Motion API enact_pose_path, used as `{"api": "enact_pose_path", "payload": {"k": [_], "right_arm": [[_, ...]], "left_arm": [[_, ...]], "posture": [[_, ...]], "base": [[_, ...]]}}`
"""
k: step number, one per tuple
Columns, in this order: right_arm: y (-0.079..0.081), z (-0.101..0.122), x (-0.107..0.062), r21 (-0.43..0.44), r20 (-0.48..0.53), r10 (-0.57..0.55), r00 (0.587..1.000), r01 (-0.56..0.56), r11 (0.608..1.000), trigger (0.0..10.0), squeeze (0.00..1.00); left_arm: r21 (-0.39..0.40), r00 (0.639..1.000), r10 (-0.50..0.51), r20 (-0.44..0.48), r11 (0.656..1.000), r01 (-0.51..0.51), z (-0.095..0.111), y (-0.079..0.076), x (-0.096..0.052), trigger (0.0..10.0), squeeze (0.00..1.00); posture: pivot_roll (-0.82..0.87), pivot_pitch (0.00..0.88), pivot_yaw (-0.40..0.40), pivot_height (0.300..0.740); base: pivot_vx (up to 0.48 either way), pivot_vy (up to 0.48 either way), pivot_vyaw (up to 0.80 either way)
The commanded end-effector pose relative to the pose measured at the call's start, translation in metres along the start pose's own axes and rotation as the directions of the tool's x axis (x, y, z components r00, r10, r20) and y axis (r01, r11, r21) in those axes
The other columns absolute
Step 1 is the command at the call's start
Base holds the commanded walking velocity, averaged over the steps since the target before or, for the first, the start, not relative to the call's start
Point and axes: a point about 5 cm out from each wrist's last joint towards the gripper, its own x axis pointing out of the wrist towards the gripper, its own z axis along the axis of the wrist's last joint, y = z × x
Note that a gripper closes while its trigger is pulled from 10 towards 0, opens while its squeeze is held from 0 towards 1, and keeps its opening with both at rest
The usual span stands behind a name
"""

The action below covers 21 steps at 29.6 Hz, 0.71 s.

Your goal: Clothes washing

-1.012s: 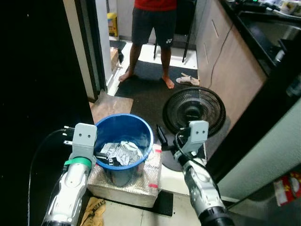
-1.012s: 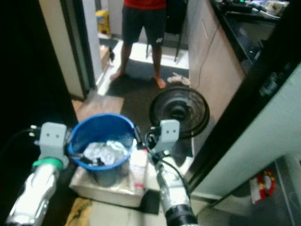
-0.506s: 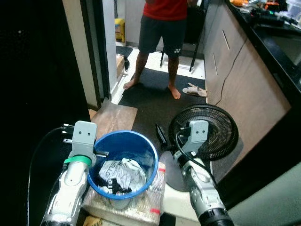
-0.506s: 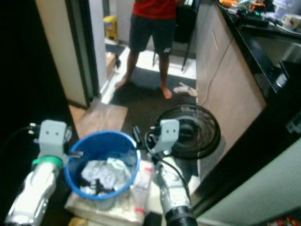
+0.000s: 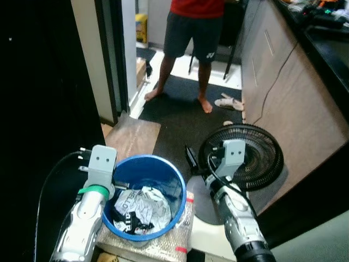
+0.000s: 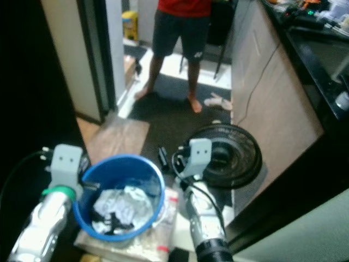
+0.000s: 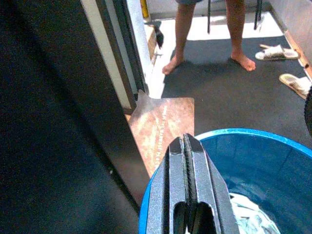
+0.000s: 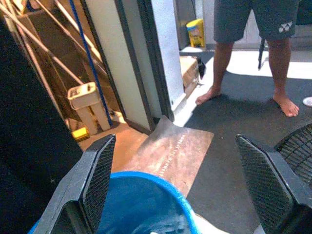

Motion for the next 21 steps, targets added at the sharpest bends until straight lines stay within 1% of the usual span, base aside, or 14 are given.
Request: {"api": "enact_pose_path", "payload": {"k": [1,8,13,21], "right_arm": [[0.0001,-0.0035,-0.0028,-0.002,-0.019,0.001,1.000,-0.001,1.000,10.0,0.00],[0.0011,-0.0042,-0.0029,-0.006,-0.022,0.008,1.000,-0.008,1.000,10.0,0.00],[0.0008,-0.0057,-0.0036,-0.010,-0.030,0.010,1.000,-0.010,1.000,10.0,0.00],[-0.0001,-0.0056,-0.0038,-0.013,-0.032,0.008,0.999,-0.009,1.000,10.0,0.00]], "left_arm": [[0.001,1.000,-0.006,-0.026,1.000,0.006,-0.0056,-0.0003,-0.0028,10.0,0.00],[0.000,1.000,-0.010,-0.021,1.000,0.010,-0.0048,-0.0006,-0.0025,10.0,0.00],[0.015,1.000,-0.013,-0.003,1.000,0.013,-0.0032,-0.0005,-0.0022,10.0,0.00],[0.012,1.000,-0.009,0.000,1.000,0.009,-0.0025,-0.0003,-0.0023,10.0,0.00]], "posture": [[0.06,0.075,-0.026,0.728],[0.06,0.071,-0.024,0.728],[0.05,0.067,-0.026,0.728],[0.05,0.071,-0.027,0.728]], "base": [[0.000,0.000,0.00],[0.000,0.000,0.00],[0.000,0.000,0.00],[0.334,0.000,0.00]]}}
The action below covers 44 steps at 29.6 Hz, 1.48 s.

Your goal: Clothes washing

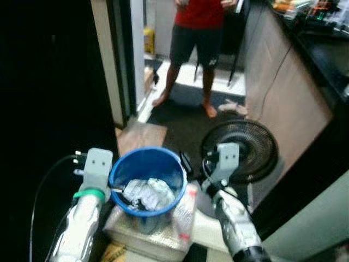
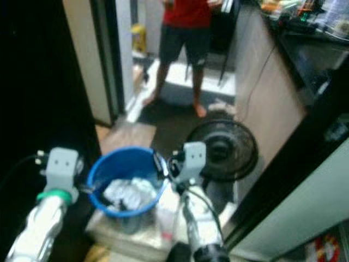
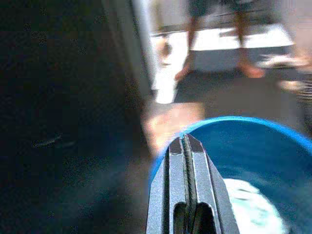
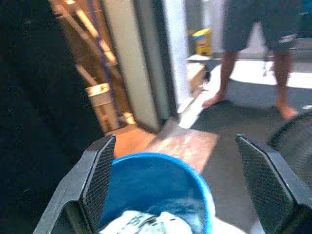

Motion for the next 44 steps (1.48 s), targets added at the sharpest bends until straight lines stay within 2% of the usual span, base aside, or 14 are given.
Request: {"api": "enact_pose_path", "payload": {"k": [1,33,34,36,37,38,39,41,42,43,44], "right_arm": [[0.000,-0.005,-0.002,0.009,-0.019,-0.004,1.000,0.004,1.000,10.0,0.00],[0.001,-0.011,-0.006,0.007,-0.042,-0.004,0.999,0.004,1.000,10.0,0.00],[0.000,-0.017,-0.008,0.007,-0.066,-0.005,0.998,0.005,1.000,10.0,0.00],[0.000,-0.017,-0.008,0.007,-0.066,-0.005,0.998,0.005,1.000,10.0,0.00],[-0.003,-0.028,-0.013,0.000,-0.110,-0.014,0.994,0.014,1.000,10.0,0.00],[-0.003,-0.028,-0.013,0.000,-0.110,-0.014,0.994,0.014,1.000,10.0,0.00],[-0.008,-0.045,-0.024,-0.006,-0.182,-0.037,0.983,0.037,0.999,10.0,0.00],[-0.008,-0.045,-0.024,-0.006,-0.182,-0.037,0.983,0.037,0.999,10.0,0.00],[-0.013,-0.060,-0.035,-0.011,-0.244,-0.060,0.968,0.059,0.998,10.0,0.00],[-0.013,-0.060,-0.035,-0.011,-0.244,-0.060,0.968,0.059,0.998,10.0,0.00],[-0.025,-0.091,-0.069,-0.031,-0.388,-0.125,0.913,0.123,0.992,10.0,0.00]], "left_arm": [[0.009,1.000,0.009,-0.013,1.000,-0.009,-0.002,0.003,-0.001,10.0,0.00],[0.005,0.999,0.000,-0.051,1.000,0.000,-0.010,0.001,-0.004,10.0,0.00],[0.009,0.997,-0.020,-0.081,1.000,0.021,-0.019,-0.002,-0.006,10.0,0.00],[0.009,0.997,-0.020,-0.081,1.000,0.021,-0.019,-0.002,-0.006,10.0,0.00],[0.013,0.990,-0.042,-0.131,0.999,0.044,-0.033,-0.007,-0.010,10.0,0.00],[0.013,0.990,-0.042,-0.131,0.999,0.044,-0.033,-0.007,-0.010,10.0,0.00],[0.000,0.972,-0.091,-0.218,0.996,0.093,-0.056,-0.016,-0.020,10.0,0.00],[0.000,0.972,-0.091,-0.218,0.996,0.093,-0.056,-0.016,-0.020,10.0,0.00],[-0.021,0.947,-0.130,-0.295,0.991,0.130,-0.076,-0.025,-0.030,10.0,0.00],[-0.021,0.947,-0.130,-0.295,0.991,0.130,-0.076,-0.025,-0.030,10.0,0.00],[-0.049,0.855,-0.177,-0.488,0.983,0.175,-0.123,-0.047,-0.057,10.0,0.00]], "posture": [[0.05,0.071,-0.027,0.728],[0.06,0.078,-0.026,0.728],[0.06,0.079,-0.026,0.728],[0.06,0.079,-0.026,0.728],[0.06,0.078,-0.026,0.728],[0.06,0.078,-0.026,0.728],[0.06,0.080,-0.028,0.728],[0.06,0.080,-0.028,0.728],[0.06,0.082,-0.031,0.728],[0.06,0.082,-0.031,0.728],[0.05,0.091,-0.036,0.728]], "base": [[0.375,0.000,0.00],[0.012,0.000,0.00],[0.000,0.000,0.00],[0.000,0.000,0.00],[0.000,0.000,0.00],[0.000,0.000,0.00],[0.000,0.000,0.00],[0.000,0.000,0.00],[0.000,0.000,0.00],[0.000,0.000,0.00],[0.000,0.000,0.00]]}}
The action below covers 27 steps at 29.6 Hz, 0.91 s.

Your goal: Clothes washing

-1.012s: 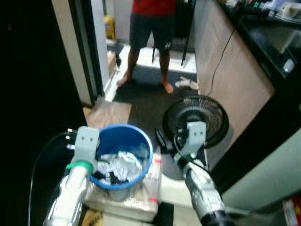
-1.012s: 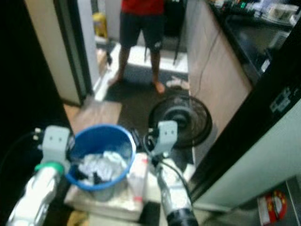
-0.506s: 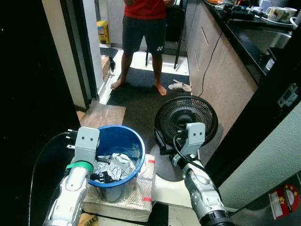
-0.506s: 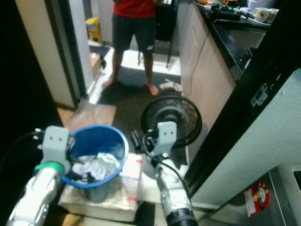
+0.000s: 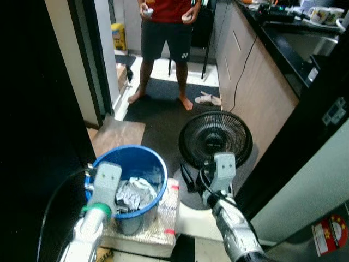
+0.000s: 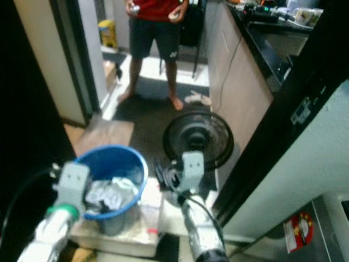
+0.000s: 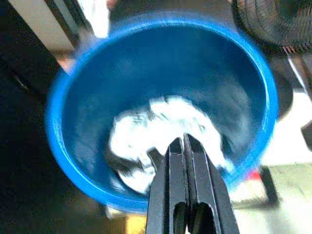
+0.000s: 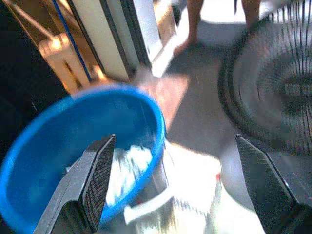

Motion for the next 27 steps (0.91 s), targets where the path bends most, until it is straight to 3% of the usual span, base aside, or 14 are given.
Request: {"api": "enact_pose_path", "payload": {"k": [1,3,5,12,14,20,21,23,25,27], "right_arm": [[-0.011,-0.033,-0.019,0.000,-0.126,-0.055,0.991,0.055,0.998,10.0,0.00],[-0.015,-0.045,-0.029,-0.007,-0.171,-0.076,0.982,0.076,0.997,10.0,0.00],[-0.016,-0.045,-0.029,-0.009,-0.172,-0.077,0.982,0.076,0.997,10.0,0.00],[-0.019,-0.028,-0.020,-0.050,-0.105,-0.092,0.990,0.087,0.995,10.0,0.00],[-0.014,-0.012,-0.011,-0.096,-0.022,-0.068,0.997,0.066,0.993,10.0,0.00],[-0.006,0.009,-0.003,-0.111,0.074,-0.037,0.997,0.045,0.993,10.0,0.00],[0.000,0.026,0.004,-0.118,0.146,-0.016,0.989,0.033,0.992,10.0,0.00],[0.004,0.039,0.007,-0.123,0.194,-0.001,0.981,0.025,0.992,10.0,0.00],[0.004,0.039,0.007,-0.123,0.194,-0.001,0.981,0.025,0.992,10.0,0.00],[0.014,0.071,0.015,-0.119,0.308,0.037,0.951,0.001,0.993,10.0,0.00]], "left_arm": [[0.005,0.984,-0.048,-0.169,0.999,0.049,-0.043,-0.017,-0.009,10.0,0.00],[0.003,0.974,-0.067,-0.218,0.998,0.069,-0.054,-0.027,-0.012,10.0,0.00],[0.002,0.974,-0.070,-0.214,0.997,0.072,-0.053,-0.027,-0.012,10.0,0.00],[0.035,0.990,-0.073,-0.123,0.996,0.078,-0.031,-0.025,-0.004,10.0,0.00],[0.014,0.996,-0.047,-0.076,0.999,0.048,-0.020,-0.017,0.000,10.0,0.00],[0.002,0.999,-0.024,-0.021,1.000,0.024,-0.008,-0.010,0.004,10.0,0.00],[-0.007,1.000,-0.007,0.022,1.000,0.007,0.003,-0.004,0.006,10.0,0.00],[-0.012,0.999,0.005,0.051,1.000,-0.005,0.010,0.000,0.007,10.0,0.00],[-0.012,0.999,0.005,0.051,1.000,-0.005,0.010,0.000,0.007,10.0,0.00],[-0.022,0.991,0.043,0.130,0.999,-0.040,0.033,0.013,0.008,10.0,0.00]], "posture": [[0.05,0.091,-0.036,0.728],[0.05,0.091,-0.036,0.728],[0.05,0.091,-0.036,0.728],[0.03,0.089,-0.032,0.728],[0.04,0.088,-0.032,0.718],[0.04,0.086,-0.032,0.703],[0.04,0.080,-0.030,0.698],[0.04,0.080,-0.030,0.693],[0.04,0.080,-0.030,0.693],[0.05,0.070,-0.026,0.683]], "base": [[0.000,0.000,0.00],[0.000,0.000,0.00],[0.000,0.000,0.00],[0.000,0.000,0.00],[0.000,0.000,0.00],[0.000,0.000,0.00],[0.000,0.000,0.00],[0.000,0.000,0.00],[0.000,0.000,0.00],[0.000,0.000,0.00]]}}
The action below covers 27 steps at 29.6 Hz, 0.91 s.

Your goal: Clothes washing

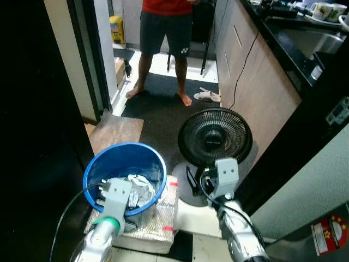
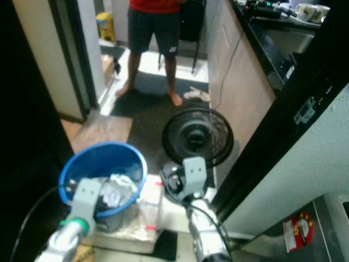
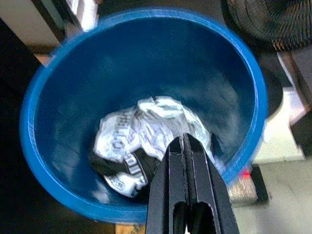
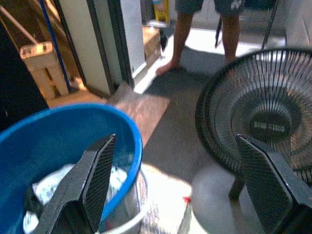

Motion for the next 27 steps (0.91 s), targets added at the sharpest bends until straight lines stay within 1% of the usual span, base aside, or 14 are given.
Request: {"api": "enact_pose_path", "payload": {"k": [1,2,3,5,6,8,9,11,13,15,27], "right_arm": [[0.004,0.015,0.006,0.007,0.061,0.010,0.998,-0.010,1.000,10.0,0.00],[0.004,0.015,0.006,0.007,0.061,0.010,0.998,-0.010,1.000,10.0,0.00],[0.006,0.025,0.012,0.016,0.099,0.018,0.995,-0.019,1.000,10.0,0.00],[0.006,0.025,0.012,0.016,0.099,0.018,0.995,-0.019,1.000,10.0,0.00],[0.009,0.034,0.016,0.023,0.133,0.027,0.991,-0.030,0.999,10.0,0.00],[0.009,0.034,0.016,0.023,0.133,0.027,0.991,-0.030,0.999,10.0,0.00],[0.011,0.040,0.018,0.027,0.153,0.033,0.988,-0.037,0.999,10.0,0.00],[0.012,0.044,0.019,0.029,0.168,0.037,0.985,-0.042,0.999,10.0,0.00],[0.012,0.044,0.019,0.029,0.168,0.037,0.985,-0.042,0.999,10.0,0.00],[0.013,0.048,0.020,0.033,0.181,0.037,0.983,-0.043,0.999,10.0,0.00],[0.013,0.050,0.019,0.036,0.184,0.033,0.982,-0.040,0.999,10.0,0.00]], "left_arm": [[-0.014,1.000,0.015,0.026,1.000,-0.015,0.007,0.004,0.000,10.0,0.00],[-0.014,1.000,0.015,0.026,1.000,-0.015,0.007,0.004,0.000,10.0,0.00],[-0.018,0.998,0.028,0.053,0.999,-0.027,0.015,0.008,0.002,10.0,0.00],[-0.018,0.998,0.028,0.053,0.999,-0.027,0.015,0.008,0.002,10.0,0.00],[-0.020,0.997,0.035,0.075,0.999,-0.034,0.023,0.011,0.003,10.0,0.00],[-0.020,0.997,0.035,0.075,0.999,-0.034,0.023,0.011,0.003,10.0,0.00],[-0.019,0.996,0.036,0.087,0.999,-0.034,0.027,0.011,0.004,10.0,0.00],[-0.018,0.995,0.033,0.094,0.999,-0.032,0.029,0.010,0.004,10.0,0.00],[-0.018,0.995,0.033,0.094,0.999,-0.032,0.029,0.010,0.004,10.0,0.00],[-0.014,0.995,0.023,0.100,1.000,-0.022,0.030,0.006,0.004,10.0,0.00],[-0.014,0.994,0.017,0.104,1.000,-0.016,0.032,0.005,0.005,10.0,0.00]], "posture": [[0.05,0.070,-0.026,0.683],[0.05,0.070,-0.026,0.683],[0.05,0.068,-0.025,0.678],[0.05,0.068,-0.025,0.678],[0.05,0.068,-0.025,0.673],[0.05,0.068,-0.025,0.673],[0.05,0.068,-0.025,0.668],[0.05,0.069,-0.022,0.663],[0.05,0.069,-0.022,0.663],[0.05,0.072,-0.020,0.653],[0.05,0.073,-0.020,0.638]], "base": [[0.000,0.000,0.00],[0.000,0.000,0.00],[0.000,0.000,0.00],[0.000,0.000,0.00],[0.000,0.000,0.00],[0.000,0.000,0.00],[0.000,0.000,0.00],[0.000,0.000,0.00],[0.000,0.000,0.00],[0.000,0.000,0.00],[0.000,0.000,0.00]]}}
